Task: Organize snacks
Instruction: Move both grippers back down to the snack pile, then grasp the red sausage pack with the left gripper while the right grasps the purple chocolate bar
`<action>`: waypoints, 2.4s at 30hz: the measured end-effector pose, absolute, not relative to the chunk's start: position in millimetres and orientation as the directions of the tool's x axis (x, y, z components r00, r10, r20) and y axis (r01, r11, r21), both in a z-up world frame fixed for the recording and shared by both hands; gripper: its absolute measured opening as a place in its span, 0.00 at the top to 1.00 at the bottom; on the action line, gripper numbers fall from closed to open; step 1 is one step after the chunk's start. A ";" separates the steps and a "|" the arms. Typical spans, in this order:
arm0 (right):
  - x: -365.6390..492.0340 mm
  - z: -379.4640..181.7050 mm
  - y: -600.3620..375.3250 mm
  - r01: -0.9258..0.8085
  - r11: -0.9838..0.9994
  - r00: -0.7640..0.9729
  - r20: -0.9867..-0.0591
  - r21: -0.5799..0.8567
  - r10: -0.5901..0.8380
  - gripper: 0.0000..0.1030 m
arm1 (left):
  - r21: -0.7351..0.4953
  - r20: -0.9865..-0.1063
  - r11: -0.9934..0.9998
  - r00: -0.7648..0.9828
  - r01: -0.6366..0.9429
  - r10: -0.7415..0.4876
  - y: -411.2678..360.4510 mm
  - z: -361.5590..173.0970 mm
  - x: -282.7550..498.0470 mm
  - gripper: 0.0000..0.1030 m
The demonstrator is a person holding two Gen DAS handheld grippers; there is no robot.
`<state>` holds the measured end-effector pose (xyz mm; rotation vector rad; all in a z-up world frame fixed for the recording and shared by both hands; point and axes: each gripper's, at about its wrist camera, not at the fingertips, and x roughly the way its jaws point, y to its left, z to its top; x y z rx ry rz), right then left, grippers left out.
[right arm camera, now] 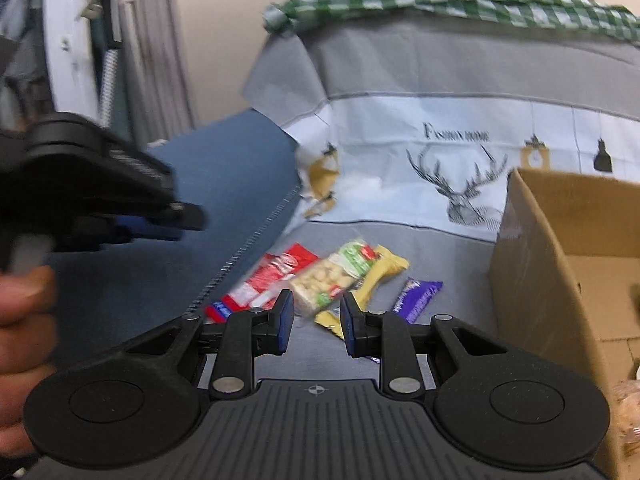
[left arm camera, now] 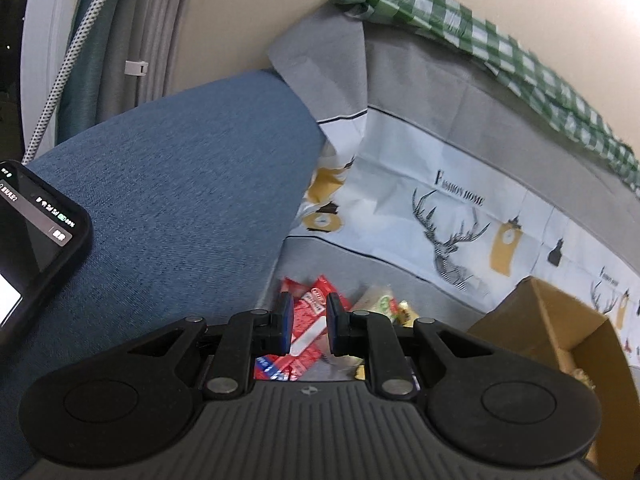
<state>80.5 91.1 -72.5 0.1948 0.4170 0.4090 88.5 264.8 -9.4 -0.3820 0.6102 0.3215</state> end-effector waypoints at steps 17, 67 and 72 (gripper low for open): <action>164.3 -119.3 91.1 -0.098 0.950 0.829 -0.504 0.296 0.243 0.53 | 0.165 -0.704 0.956 0.650 -0.243 0.287 224.1 -66.9 150.3 0.70; 35.6 -114.2 69.7 -0.400 0.881 0.642 -0.608 0.253 0.466 0.75 | -0.181 -0.872 0.940 0.490 -0.288 -0.018 237.9 -80.1 106.3 0.59; 25.9 -127.8 63.4 -0.416 0.853 0.607 -0.602 0.316 0.519 0.75 | -0.177 -0.895 0.949 0.444 -0.261 -0.044 232.2 -87.6 102.4 0.48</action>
